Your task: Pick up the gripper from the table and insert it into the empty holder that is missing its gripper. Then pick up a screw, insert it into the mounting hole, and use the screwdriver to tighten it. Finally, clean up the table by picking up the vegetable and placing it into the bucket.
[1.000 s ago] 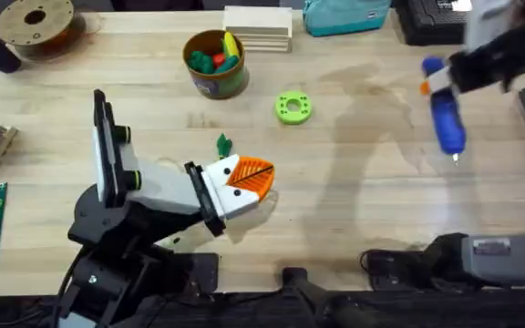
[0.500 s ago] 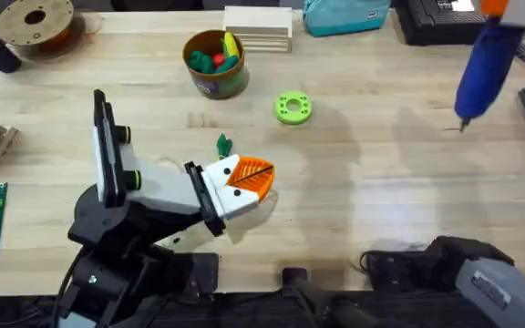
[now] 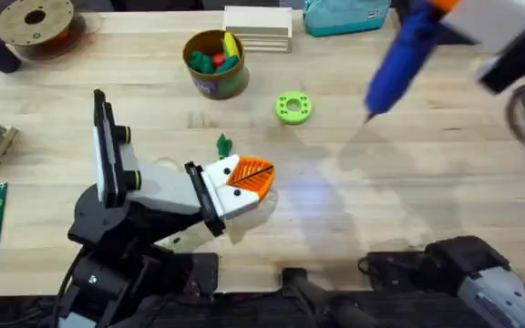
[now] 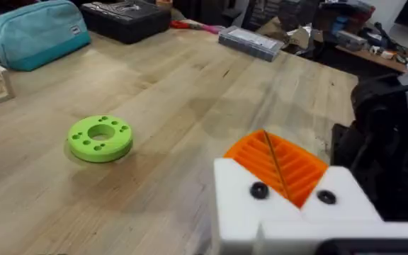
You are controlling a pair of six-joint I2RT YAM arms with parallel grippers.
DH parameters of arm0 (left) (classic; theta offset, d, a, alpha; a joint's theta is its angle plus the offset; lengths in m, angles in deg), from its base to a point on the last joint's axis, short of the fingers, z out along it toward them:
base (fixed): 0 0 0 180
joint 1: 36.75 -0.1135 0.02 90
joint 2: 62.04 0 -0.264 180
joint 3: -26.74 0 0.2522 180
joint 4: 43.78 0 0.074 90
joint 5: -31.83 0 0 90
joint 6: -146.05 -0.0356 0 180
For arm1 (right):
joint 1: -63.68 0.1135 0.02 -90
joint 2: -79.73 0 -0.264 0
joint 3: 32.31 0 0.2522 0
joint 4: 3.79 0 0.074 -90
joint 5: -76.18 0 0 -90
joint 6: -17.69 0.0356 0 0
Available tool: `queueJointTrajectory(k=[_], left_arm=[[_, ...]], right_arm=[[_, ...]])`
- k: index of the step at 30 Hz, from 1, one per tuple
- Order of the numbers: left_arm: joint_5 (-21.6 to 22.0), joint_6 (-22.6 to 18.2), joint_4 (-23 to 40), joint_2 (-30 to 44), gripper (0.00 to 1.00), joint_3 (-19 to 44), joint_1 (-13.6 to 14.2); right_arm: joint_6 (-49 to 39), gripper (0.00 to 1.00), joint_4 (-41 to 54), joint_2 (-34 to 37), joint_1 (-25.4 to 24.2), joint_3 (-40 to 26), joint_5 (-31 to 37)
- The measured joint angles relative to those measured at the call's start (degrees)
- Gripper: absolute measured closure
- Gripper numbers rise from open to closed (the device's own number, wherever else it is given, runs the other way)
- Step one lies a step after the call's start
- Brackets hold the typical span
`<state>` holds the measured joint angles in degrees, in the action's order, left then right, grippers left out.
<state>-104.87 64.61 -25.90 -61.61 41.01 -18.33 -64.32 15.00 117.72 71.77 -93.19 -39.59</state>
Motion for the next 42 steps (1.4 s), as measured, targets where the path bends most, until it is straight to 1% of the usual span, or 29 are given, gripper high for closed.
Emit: queueJointTrajectory(k=[4, 5, 11, 17, 21, 25, 27, 42], left_arm=[[0.02, 0.00, 0.02, 0.00, 0.990, 0.00, 0.00], [0.00, -0.02, 0.00, -0.02, 0.990, 0.00, 0.00], [0.02, -0.02, 0.02, 0.00, 0.990, 0.00, 0.00], [0.00, 0.00, 0.00, 0.00, 0.990, 0.00, 0.00], [0.00, 0.00, 0.00, 0.00, 0.990, 0.00, 0.00], [0.02, -0.02, 0.00, 0.00, 0.990, 0.00, 0.00], [0.02, -0.02, 0.00, 0.00, 0.990, 0.00, 0.00], [0.00, 0.00, 0.00, 0.00, 0.990, 0.00, 0.00]], right_arm=[[2.41, 0.971, -6.87, 0.04, 9.76, 3.37, -0.22], [3.20, 0.971, -11.40, 1.11, 16.19, 4.03, -0.68], [3.91, 0.971, -22.02, 7.16, 26.55, 4.05, -0.85], [4.04, 0.971, -33.85, 16.30, 34.11, 4.11, -0.88], [4.04, 0.971, -39.26, 20.43, 36.84, 4.13, -0.96], [4.04, 0.971, -41.90, 22.99, 38.00, 4.13, -1.07], [4.04, 0.971, -44.08, 26.29, 39.19, 4.13, -1.07], [3.32, 0.971, -44.12, 27.07, 39.48, 4.16, -1.09]])
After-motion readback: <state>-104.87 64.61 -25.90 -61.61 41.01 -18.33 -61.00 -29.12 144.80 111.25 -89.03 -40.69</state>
